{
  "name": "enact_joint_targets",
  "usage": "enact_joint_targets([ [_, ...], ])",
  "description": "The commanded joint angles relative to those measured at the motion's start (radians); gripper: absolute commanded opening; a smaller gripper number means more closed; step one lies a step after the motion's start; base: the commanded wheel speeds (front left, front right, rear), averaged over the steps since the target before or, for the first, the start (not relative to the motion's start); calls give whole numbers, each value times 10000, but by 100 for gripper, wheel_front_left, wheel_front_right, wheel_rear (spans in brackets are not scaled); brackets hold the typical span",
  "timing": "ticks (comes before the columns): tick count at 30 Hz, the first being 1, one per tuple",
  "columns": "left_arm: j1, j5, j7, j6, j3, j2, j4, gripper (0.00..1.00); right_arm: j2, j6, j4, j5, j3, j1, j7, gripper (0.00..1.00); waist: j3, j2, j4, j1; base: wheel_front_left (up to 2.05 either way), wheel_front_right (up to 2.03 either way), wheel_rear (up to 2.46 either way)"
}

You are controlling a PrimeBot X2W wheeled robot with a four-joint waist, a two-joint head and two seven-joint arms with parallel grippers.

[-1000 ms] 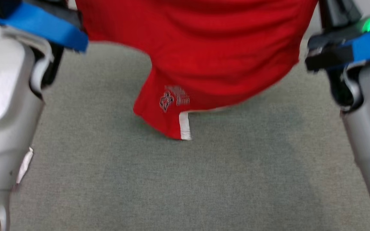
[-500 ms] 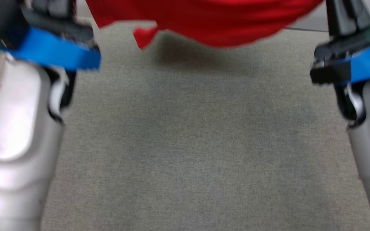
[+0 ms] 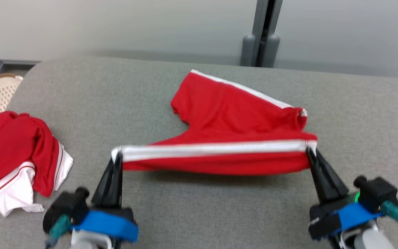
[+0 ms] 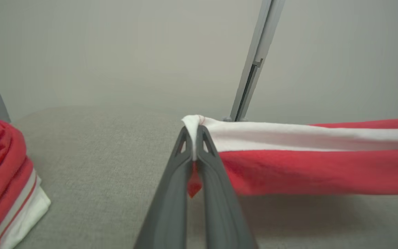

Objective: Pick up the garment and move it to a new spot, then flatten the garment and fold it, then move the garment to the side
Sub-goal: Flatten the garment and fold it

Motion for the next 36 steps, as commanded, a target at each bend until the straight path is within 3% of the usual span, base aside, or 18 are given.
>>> enact_joint_targets([
  [1, 590, 106, -26, -17, 275, -124, -185, 0, 125, -3, -125, 76, -66, 571, -32, 0, -403, 0, -236, 3, 0, 0, 0],
  [9, 2569, 264, -26, -20, 756, -456, -608, 0, 546, -3, -720, 285, -231, 2697, -34, 0, -999, 0, -334, 3, 0, 0, 0],
  [15, 2691, 317, -27, -21, 715, -527, -819, 0, 561, -3, -1026, 353, -188, 3191, -33, 0, -867, 0, -509, 3, 0, 0, 0],
  [24, 324, 204, -25, -22, 34, -108, -516, 0, 983, -1, -579, 587, -286, 1563, -33, 0, 258, 0, -899, 3, 0, 0, 0],
  [36, -4202, -101, -27, -23, -1010, 1078, 1527, 0, 1430, -1, 339, 864, -399, -1338, -33, 0, 2586, 0, -1897, 3, 0, 0, 0],
])
